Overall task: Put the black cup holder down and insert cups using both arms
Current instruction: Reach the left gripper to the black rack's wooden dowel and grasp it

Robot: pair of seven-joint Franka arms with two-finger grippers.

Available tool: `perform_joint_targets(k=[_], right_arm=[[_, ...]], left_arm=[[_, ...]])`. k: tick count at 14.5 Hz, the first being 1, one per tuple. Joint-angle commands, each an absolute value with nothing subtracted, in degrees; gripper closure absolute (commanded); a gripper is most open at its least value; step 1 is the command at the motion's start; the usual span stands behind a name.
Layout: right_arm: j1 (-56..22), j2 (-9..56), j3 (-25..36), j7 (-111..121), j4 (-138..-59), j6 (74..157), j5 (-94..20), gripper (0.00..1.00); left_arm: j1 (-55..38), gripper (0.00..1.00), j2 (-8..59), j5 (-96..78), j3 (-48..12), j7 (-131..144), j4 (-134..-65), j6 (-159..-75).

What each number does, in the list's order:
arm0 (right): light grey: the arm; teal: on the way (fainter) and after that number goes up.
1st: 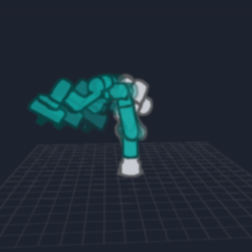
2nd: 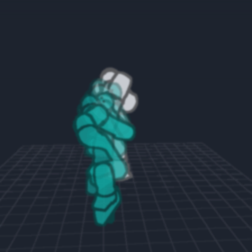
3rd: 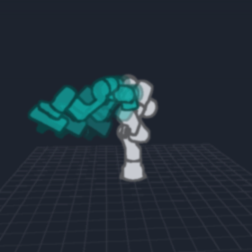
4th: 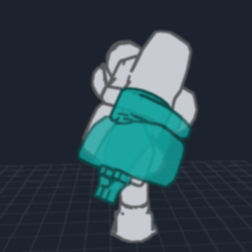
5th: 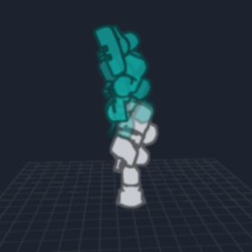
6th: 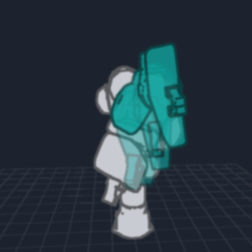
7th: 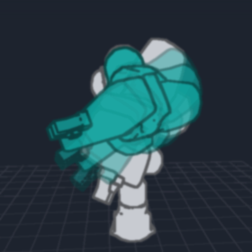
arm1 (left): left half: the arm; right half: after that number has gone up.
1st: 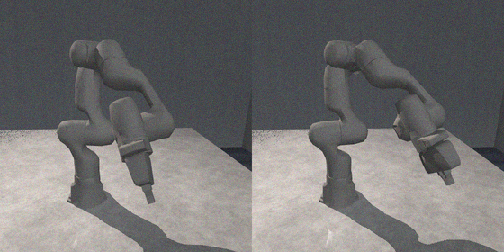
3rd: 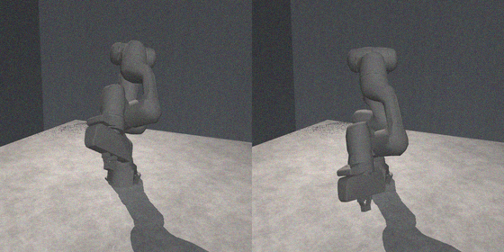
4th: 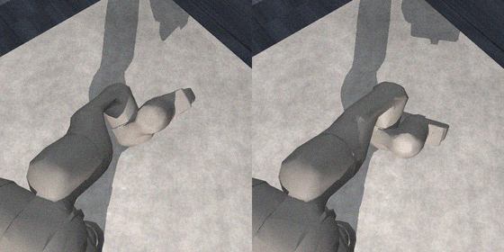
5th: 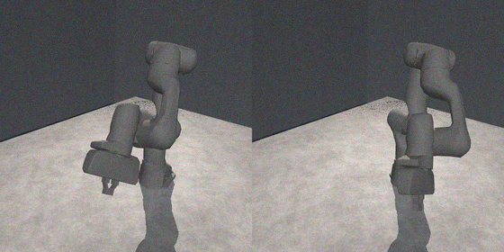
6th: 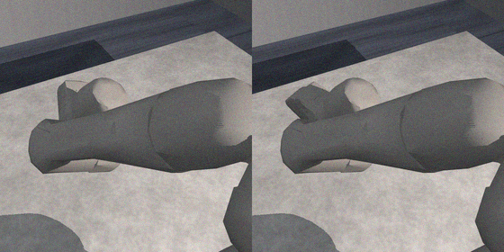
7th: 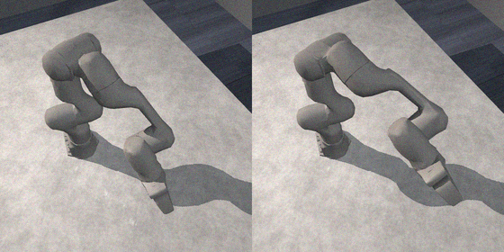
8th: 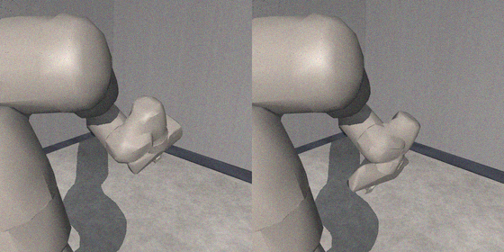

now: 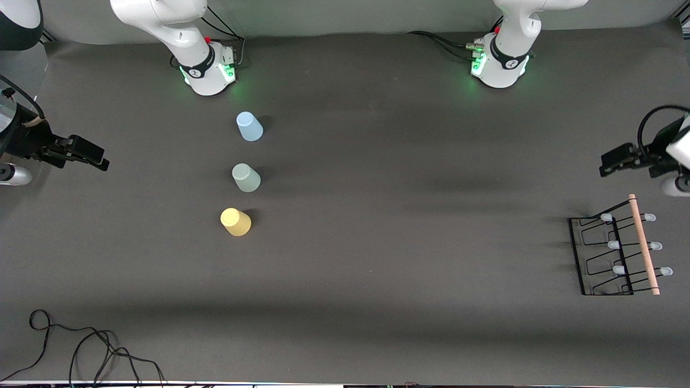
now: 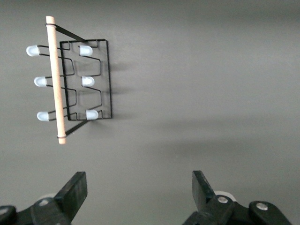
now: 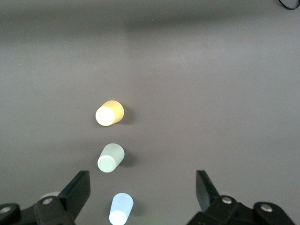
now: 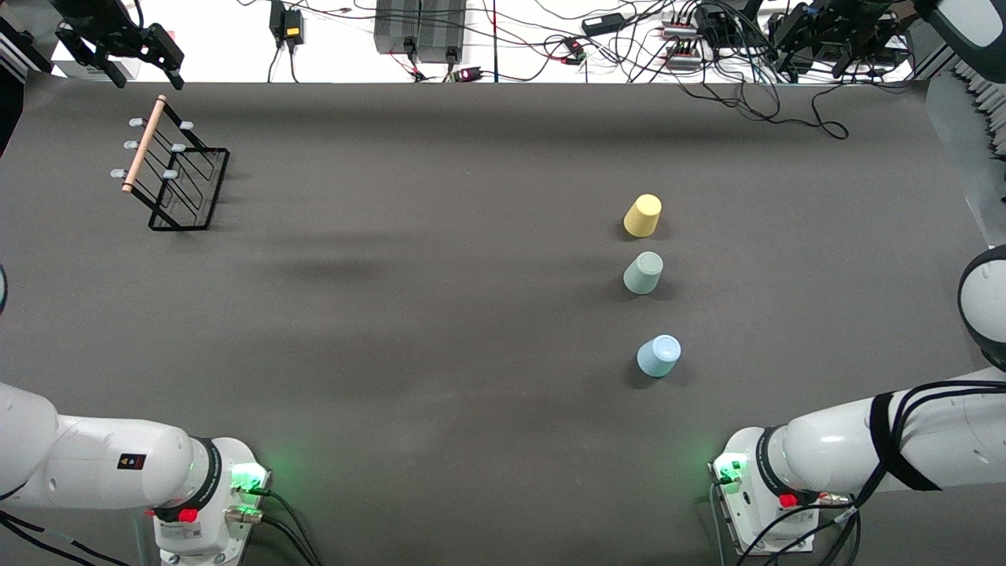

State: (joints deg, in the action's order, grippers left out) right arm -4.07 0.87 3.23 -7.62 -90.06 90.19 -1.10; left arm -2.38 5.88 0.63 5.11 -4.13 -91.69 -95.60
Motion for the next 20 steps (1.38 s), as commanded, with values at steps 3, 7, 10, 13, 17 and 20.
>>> perform_joint_targets(k=[3, 7, 10, 13, 17, 20], right_arm=[[-4.13, 1.23, 3.43, -6.42, -89.21, 89.91, -0.53, 0.00], [-4.13, 1.23, 3.43, -6.33, -89.30, 89.91, -0.44, 0.00], [-4.13, 1.23, 3.43, -6.33, -89.30, 89.91, -0.44, 0.00], [-4.13, 1.32, 3.43, -6.33, -89.30, 89.91, -0.53, 0.00], [-4.13, 1.41, 3.43, -6.33, -89.30, 89.91, -0.53, 0.00], [-4.13, 1.41, 3.43, -6.33, -89.21, 89.91, -0.44, 0.00]], left_arm=[[4.37, 0.00, 18.53, 1.93, 5.27, -10.34, -82.10, -97.38], [9.83, 0.00, 26.09, 1.58, 5.27, -18.45, -81.83, -105.52], [10.72, 0.00, 31.88, 1.41, 5.36, -18.54, -81.65, -112.75], [10.64, 0.19, 34.54, 1.84, 5.27, -18.54, -81.21, -116.36], [10.81, 0.87, 34.98, 1.93, 5.36, -19.95, -80.95, -116.19], [11.16, 1.00, 34.89, 1.93, 5.36, -20.39, -80.77, -115.32]])
